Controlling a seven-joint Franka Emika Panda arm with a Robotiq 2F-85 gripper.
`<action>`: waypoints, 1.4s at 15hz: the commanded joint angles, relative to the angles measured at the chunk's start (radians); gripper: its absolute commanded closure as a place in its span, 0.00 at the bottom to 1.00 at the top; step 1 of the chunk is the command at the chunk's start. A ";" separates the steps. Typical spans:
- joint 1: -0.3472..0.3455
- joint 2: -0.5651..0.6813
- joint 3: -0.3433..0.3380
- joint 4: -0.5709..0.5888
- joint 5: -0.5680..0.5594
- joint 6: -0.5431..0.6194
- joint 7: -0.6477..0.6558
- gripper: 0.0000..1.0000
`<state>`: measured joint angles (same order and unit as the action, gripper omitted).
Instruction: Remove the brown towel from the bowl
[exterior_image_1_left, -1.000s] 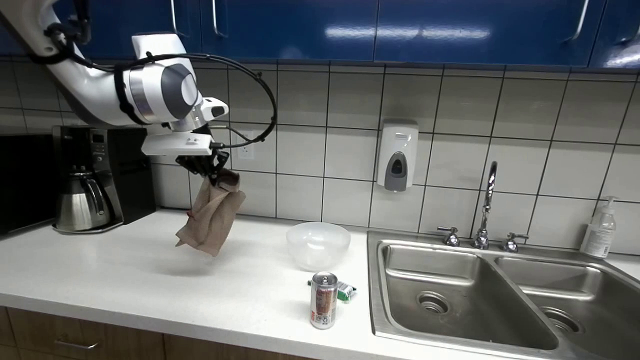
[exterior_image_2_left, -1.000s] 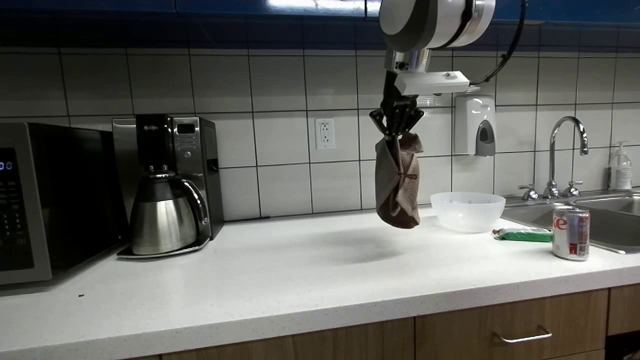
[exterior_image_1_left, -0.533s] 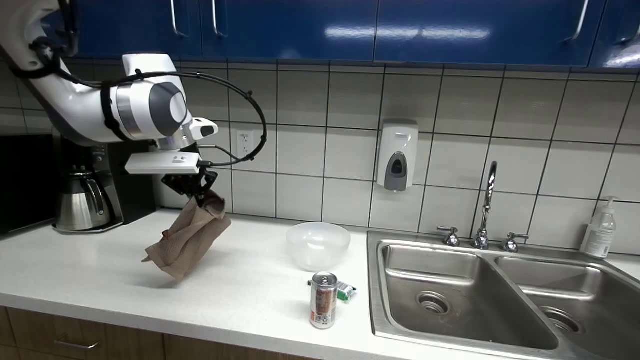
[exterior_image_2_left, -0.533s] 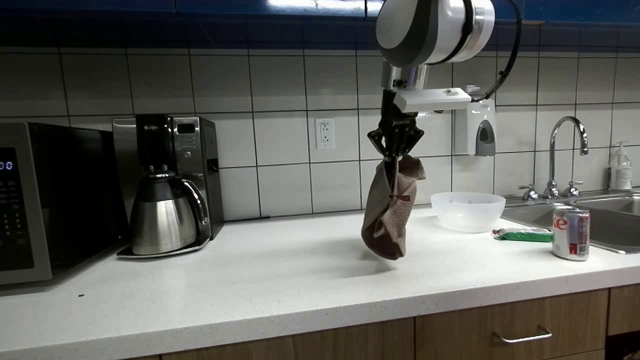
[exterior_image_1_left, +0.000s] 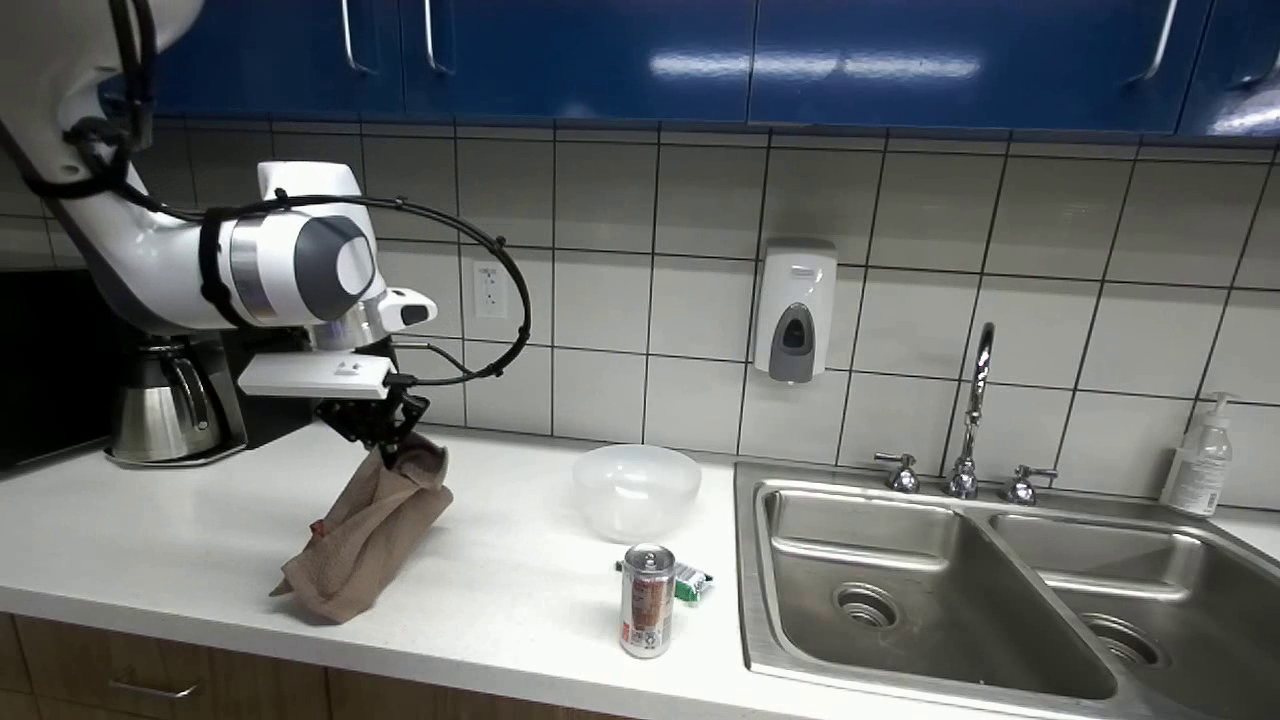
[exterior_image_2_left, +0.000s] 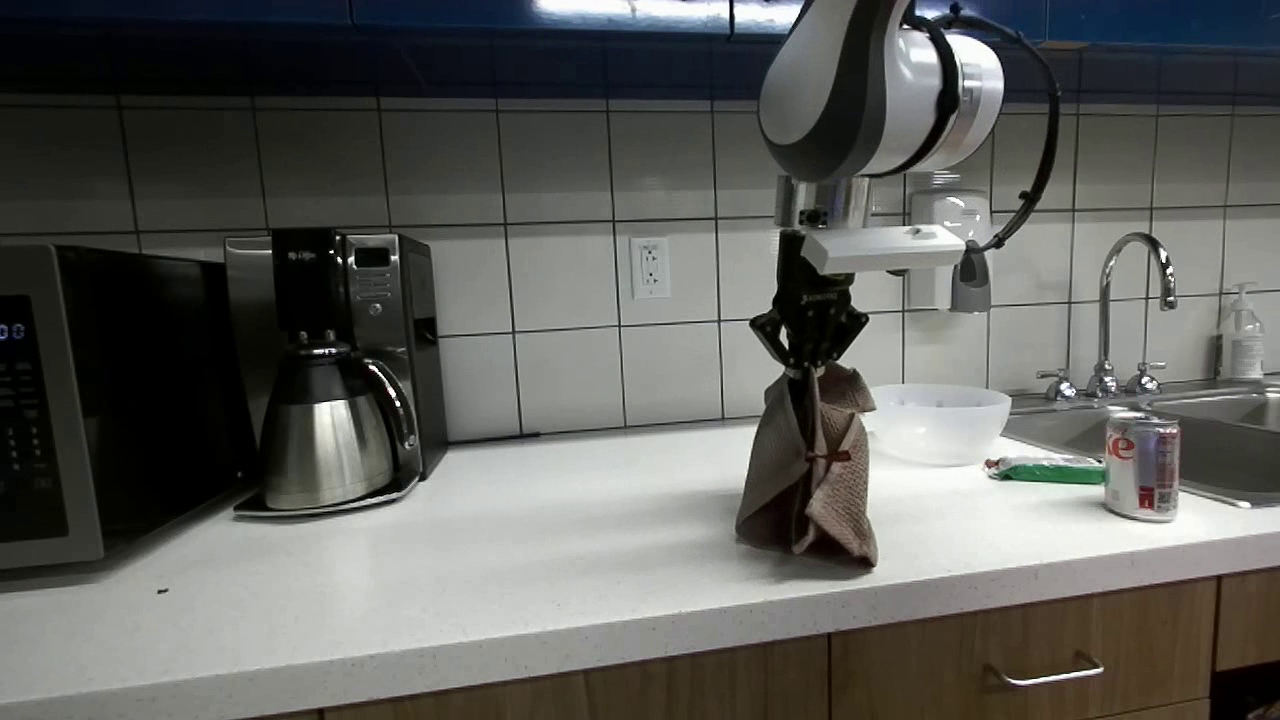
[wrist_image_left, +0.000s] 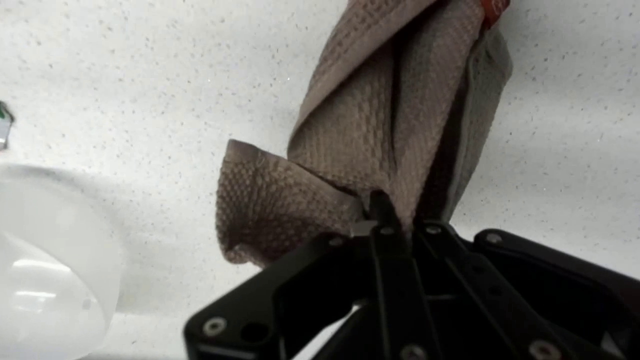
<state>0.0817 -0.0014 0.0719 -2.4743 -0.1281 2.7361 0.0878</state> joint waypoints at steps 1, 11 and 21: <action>-0.002 0.002 0.001 -0.030 0.034 -0.027 -0.004 0.99; -0.016 0.069 -0.042 -0.036 -0.007 -0.010 0.033 0.99; -0.015 0.249 -0.083 0.109 0.003 0.028 0.009 0.99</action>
<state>0.0697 0.1858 -0.0075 -2.4253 -0.1153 2.7541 0.0920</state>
